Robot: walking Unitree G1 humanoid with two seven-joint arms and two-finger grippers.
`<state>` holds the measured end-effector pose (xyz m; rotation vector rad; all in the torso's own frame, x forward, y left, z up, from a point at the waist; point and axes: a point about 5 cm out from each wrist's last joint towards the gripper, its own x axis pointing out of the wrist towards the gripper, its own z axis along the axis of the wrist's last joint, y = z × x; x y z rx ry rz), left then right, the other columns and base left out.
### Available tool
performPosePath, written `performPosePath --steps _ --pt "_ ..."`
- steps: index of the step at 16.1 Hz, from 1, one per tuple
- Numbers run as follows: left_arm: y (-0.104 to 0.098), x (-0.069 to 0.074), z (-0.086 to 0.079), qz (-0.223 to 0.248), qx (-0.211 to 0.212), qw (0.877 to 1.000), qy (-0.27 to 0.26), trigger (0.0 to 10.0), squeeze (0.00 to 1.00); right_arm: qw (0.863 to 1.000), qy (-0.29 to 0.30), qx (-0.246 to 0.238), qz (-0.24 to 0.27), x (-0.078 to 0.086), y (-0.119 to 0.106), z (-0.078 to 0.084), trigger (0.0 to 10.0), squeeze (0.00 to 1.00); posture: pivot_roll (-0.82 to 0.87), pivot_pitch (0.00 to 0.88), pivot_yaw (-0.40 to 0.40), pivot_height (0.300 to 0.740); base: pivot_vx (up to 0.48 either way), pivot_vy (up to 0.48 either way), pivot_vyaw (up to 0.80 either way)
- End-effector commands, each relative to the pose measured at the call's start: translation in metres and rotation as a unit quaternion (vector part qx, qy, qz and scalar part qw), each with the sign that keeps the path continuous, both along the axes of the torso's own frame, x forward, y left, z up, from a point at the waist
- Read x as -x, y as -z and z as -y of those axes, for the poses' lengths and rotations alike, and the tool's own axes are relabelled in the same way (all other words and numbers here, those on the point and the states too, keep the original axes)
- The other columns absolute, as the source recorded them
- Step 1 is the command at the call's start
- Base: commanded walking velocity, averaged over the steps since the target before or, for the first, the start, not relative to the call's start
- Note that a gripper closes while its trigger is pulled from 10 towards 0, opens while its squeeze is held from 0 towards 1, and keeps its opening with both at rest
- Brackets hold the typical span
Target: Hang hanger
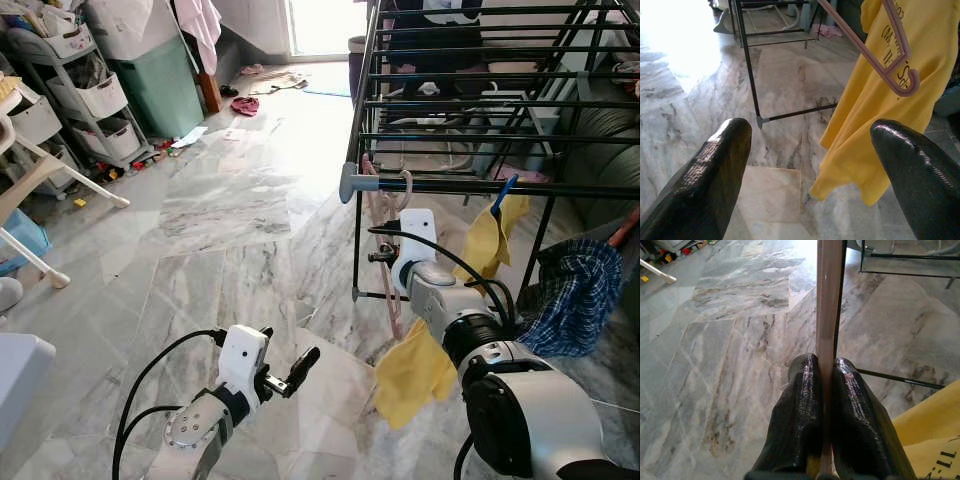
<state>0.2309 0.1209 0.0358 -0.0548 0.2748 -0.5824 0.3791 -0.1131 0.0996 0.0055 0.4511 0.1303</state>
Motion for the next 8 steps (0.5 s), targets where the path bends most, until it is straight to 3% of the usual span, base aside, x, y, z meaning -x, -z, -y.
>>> performPosePath --steps 1,6,7,8 --pt "0.0016 -0.0006 -0.0020 -0.001 -0.012 1.000 -0.001 10.0 0.00 0.999 -0.024 0.009 -0.034 0.0075 0.0127 -0.0116 10.0 0.00 -0.11 0.037 0.087 0.740 0.000 0.000 0.00" --pt "0.0015 -0.0010 0.0009 -0.001 -0.010 1.000 -0.003 10.0 0.00 0.998 -0.037 0.054 -0.024 0.0107 0.0178 -0.0146 10.0 0.00 -0.11 0.031 0.080 0.740 0.000 0.000 0.00" --pt "0.0015 -0.0011 0.0011 -0.001 -0.010 1.000 -0.003 10.0 0.00 0.997 -0.036 0.060 -0.021 0.0107 0.0179 -0.0136 10.0 0.27 -0.11 0.031 0.080 0.740 0.000 0.000 0.00" --pt "0.0014 -0.0013 0.0014 -0.001 -0.010 1.000 -0.003 10.0 0.00 0.997 -0.034 0.065 -0.020 0.0109 0.0184 -0.0120 10.0 0.96 -0.11 0.030 0.080 0.740 0.000 0.000 0.00"
